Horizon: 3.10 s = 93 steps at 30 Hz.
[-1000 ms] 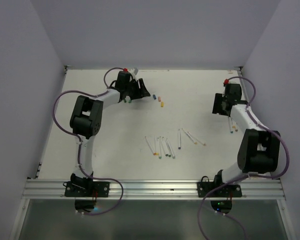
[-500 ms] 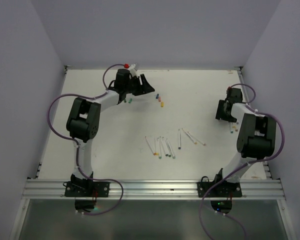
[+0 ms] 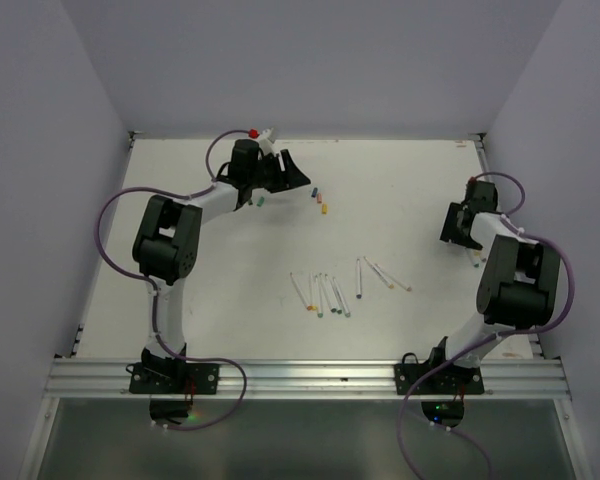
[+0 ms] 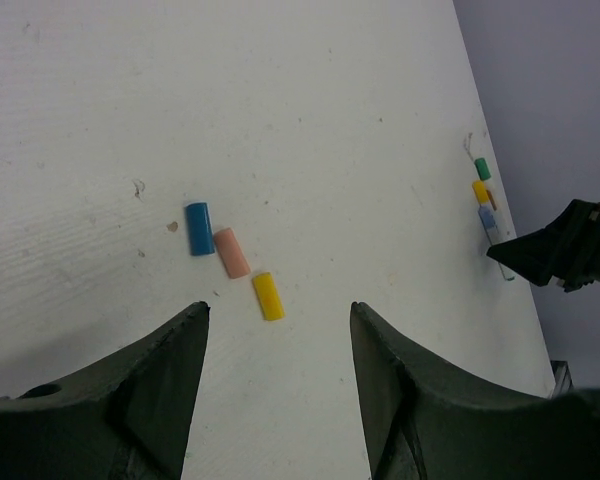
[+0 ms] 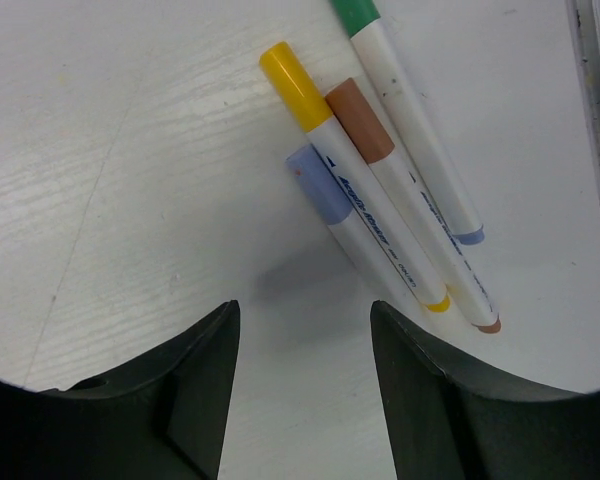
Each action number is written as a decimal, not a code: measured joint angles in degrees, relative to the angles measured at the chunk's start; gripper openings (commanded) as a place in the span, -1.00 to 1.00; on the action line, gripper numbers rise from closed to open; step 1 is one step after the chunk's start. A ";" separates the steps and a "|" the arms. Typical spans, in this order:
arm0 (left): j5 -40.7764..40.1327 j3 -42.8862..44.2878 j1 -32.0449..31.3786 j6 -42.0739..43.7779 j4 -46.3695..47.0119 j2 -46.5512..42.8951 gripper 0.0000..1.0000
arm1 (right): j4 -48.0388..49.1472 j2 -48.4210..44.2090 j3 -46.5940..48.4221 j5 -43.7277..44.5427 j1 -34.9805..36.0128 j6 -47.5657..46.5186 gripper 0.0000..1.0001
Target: Open the pen caps
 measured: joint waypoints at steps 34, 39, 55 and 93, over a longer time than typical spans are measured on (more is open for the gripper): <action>1.95 -0.28 0.00 -0.46 1.51 0.00 0.24 | 1.01 1.77 1.97 0.00 -1.92 -1.07 0.13; 2.16 -0.68 0.00 -0.55 2.16 0.00 0.24 | 0.11 2.36 3.98 0.13 -1.92 -1.05 0.13; 2.56 -0.98 0.02 -0.52 2.54 0.00 0.24 | -0.72 6.95 6.43 0.07 -1.92 -1.57 -0.06; 4.63 -5.49 -0.48 -2.73 5.44 -2.21 0.24 | -6.45 2.60 2.47 -7.45 7.82 -1.55 -1.00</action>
